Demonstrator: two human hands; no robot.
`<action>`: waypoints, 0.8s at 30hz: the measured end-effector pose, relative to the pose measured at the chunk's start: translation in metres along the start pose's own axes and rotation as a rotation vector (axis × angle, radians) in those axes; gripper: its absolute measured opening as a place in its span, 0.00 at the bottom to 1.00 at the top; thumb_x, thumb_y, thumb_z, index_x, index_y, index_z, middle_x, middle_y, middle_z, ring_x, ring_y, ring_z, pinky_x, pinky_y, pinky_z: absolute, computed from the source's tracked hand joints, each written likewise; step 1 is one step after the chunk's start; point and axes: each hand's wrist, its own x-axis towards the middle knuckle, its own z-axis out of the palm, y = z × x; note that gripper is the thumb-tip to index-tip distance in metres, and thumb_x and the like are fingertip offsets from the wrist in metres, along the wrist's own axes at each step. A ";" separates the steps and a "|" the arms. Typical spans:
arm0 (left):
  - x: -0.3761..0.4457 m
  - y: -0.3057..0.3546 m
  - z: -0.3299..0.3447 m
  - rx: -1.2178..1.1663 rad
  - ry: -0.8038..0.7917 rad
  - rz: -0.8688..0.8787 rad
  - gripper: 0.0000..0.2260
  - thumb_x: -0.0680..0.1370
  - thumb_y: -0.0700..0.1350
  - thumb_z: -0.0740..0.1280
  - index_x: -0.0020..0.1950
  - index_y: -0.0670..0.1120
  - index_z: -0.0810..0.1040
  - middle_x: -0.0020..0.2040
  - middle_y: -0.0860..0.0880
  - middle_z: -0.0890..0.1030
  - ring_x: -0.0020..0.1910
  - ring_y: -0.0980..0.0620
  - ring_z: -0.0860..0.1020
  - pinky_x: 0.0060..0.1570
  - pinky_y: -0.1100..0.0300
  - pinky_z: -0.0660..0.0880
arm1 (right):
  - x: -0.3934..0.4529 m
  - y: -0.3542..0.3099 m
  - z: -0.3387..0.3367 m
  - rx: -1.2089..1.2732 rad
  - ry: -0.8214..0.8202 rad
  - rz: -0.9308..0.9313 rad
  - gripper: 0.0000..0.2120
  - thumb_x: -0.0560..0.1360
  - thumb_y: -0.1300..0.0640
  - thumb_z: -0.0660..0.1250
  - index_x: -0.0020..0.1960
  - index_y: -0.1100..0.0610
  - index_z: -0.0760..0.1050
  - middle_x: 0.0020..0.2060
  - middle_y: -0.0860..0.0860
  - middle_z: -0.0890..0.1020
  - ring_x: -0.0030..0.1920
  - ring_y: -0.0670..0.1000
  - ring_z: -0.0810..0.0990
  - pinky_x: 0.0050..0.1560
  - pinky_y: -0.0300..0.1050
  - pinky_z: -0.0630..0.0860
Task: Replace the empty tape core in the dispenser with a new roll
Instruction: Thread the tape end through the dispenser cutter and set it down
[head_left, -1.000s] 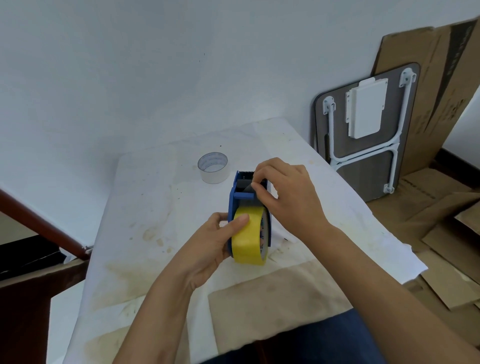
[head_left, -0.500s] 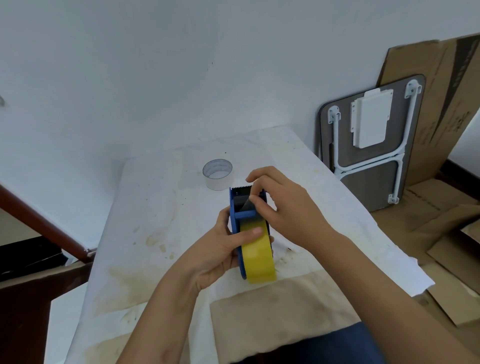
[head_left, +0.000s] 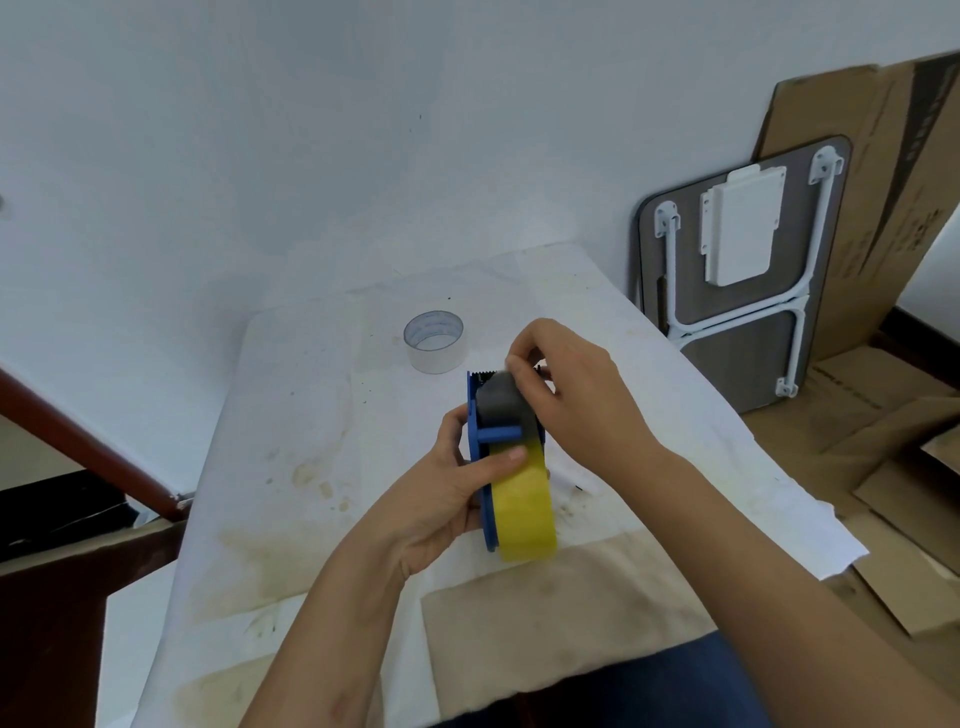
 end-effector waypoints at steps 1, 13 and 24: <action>0.001 -0.001 0.000 0.006 0.006 0.012 0.30 0.72 0.42 0.74 0.71 0.56 0.67 0.54 0.45 0.86 0.54 0.40 0.84 0.57 0.37 0.78 | 0.001 0.001 0.000 0.047 -0.004 0.037 0.04 0.79 0.58 0.62 0.48 0.57 0.74 0.42 0.49 0.80 0.43 0.50 0.79 0.46 0.49 0.80; 0.001 0.004 0.003 0.035 0.045 0.017 0.24 0.77 0.41 0.70 0.70 0.54 0.68 0.43 0.52 0.88 0.42 0.49 0.87 0.44 0.49 0.84 | 0.004 0.003 -0.015 0.400 -0.186 0.394 0.10 0.74 0.46 0.70 0.47 0.53 0.81 0.44 0.45 0.85 0.49 0.41 0.81 0.51 0.35 0.76; -0.003 0.006 -0.002 0.062 -0.052 -0.009 0.35 0.69 0.44 0.75 0.72 0.58 0.66 0.51 0.50 0.87 0.53 0.44 0.85 0.52 0.44 0.82 | 0.001 0.003 -0.006 0.306 -0.104 0.242 0.05 0.78 0.55 0.67 0.44 0.50 0.74 0.47 0.50 0.84 0.48 0.46 0.82 0.45 0.36 0.79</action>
